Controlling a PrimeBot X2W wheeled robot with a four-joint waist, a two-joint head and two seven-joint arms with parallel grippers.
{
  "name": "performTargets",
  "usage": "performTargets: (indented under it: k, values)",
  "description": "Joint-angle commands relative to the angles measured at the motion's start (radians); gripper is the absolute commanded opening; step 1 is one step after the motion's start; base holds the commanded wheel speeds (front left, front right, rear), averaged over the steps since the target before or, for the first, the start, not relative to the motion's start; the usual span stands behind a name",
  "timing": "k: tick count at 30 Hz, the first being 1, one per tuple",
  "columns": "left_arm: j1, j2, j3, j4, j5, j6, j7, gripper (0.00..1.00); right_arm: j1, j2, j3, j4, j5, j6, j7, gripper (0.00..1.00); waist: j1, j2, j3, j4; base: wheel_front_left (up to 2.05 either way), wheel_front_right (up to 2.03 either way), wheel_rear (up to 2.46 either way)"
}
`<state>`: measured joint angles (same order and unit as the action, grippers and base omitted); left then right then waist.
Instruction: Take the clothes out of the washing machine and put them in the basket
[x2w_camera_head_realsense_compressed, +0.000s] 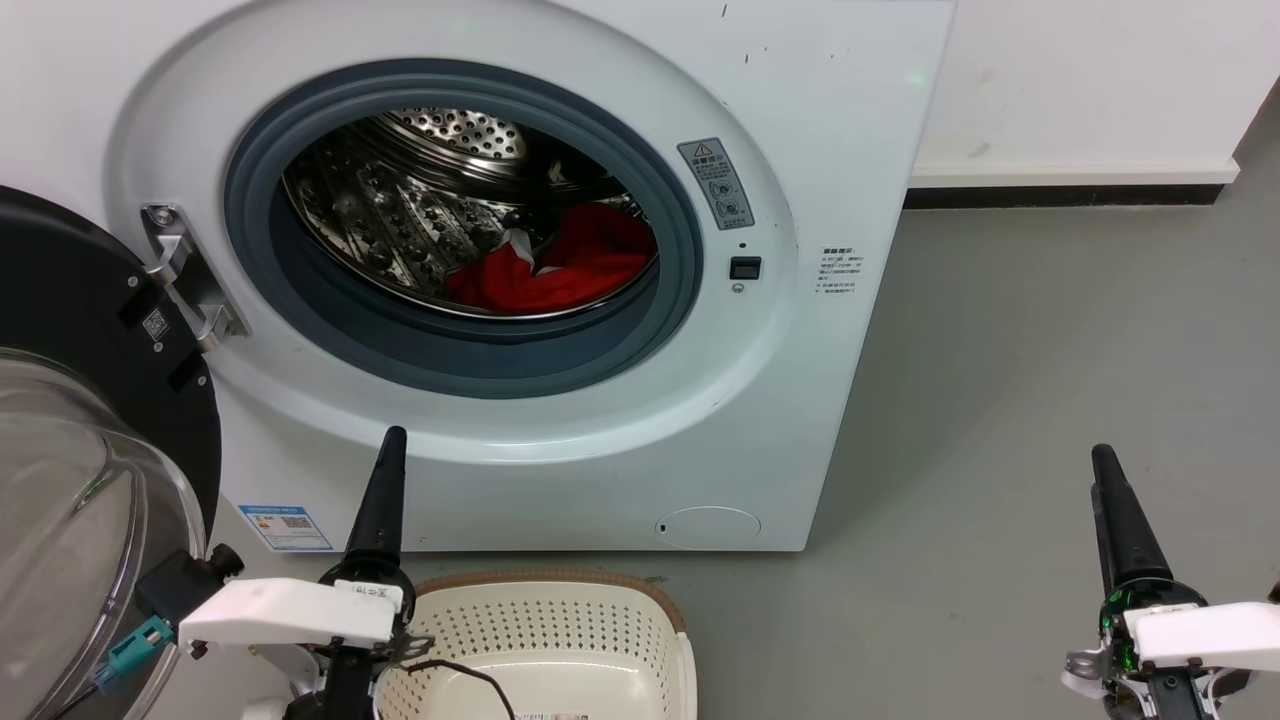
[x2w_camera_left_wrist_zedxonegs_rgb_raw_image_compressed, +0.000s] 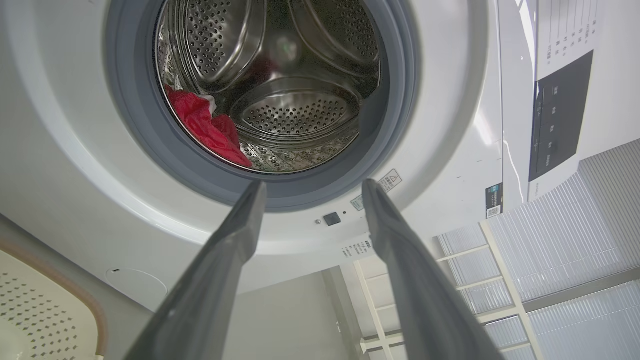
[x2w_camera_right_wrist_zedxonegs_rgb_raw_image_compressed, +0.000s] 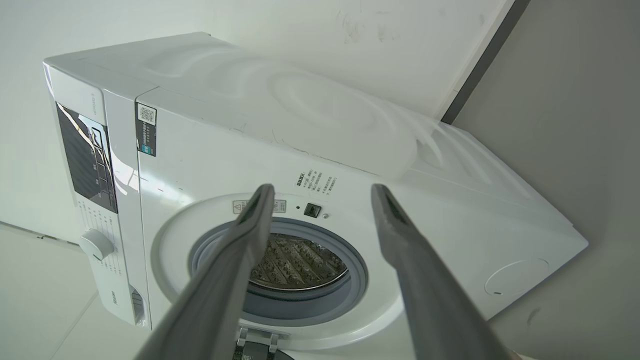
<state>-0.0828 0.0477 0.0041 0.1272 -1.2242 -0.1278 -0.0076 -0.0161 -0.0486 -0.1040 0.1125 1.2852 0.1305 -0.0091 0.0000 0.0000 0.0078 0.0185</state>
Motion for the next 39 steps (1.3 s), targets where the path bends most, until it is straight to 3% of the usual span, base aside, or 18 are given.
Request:
performTargets:
  k: [1,22,39]
  values:
    - [-0.010,0.003,-0.004,-0.025,0.028,-0.002,-0.008,1.00,-0.006,-0.003,-0.001,-0.027,-0.031,0.000,-0.007,1.00,0.0000,0.0000,0.000,0.000,0.00,0.00,0.00]
    - [0.003,0.003,-0.055,-0.059,0.390,0.022,-0.083,1.00,0.066,-0.003,0.017,-0.127,-0.566,0.000,-0.082,1.00,0.0000,0.0000,-0.004,0.015,0.00,0.00,0.00]
    - [0.014,0.003,-0.090,-0.063,0.624,0.046,-0.133,1.00,0.103,-0.003,0.020,-0.181,-0.830,0.000,-0.111,1.00,0.0000,0.0000,-0.004,0.025,0.00,0.00,0.00]
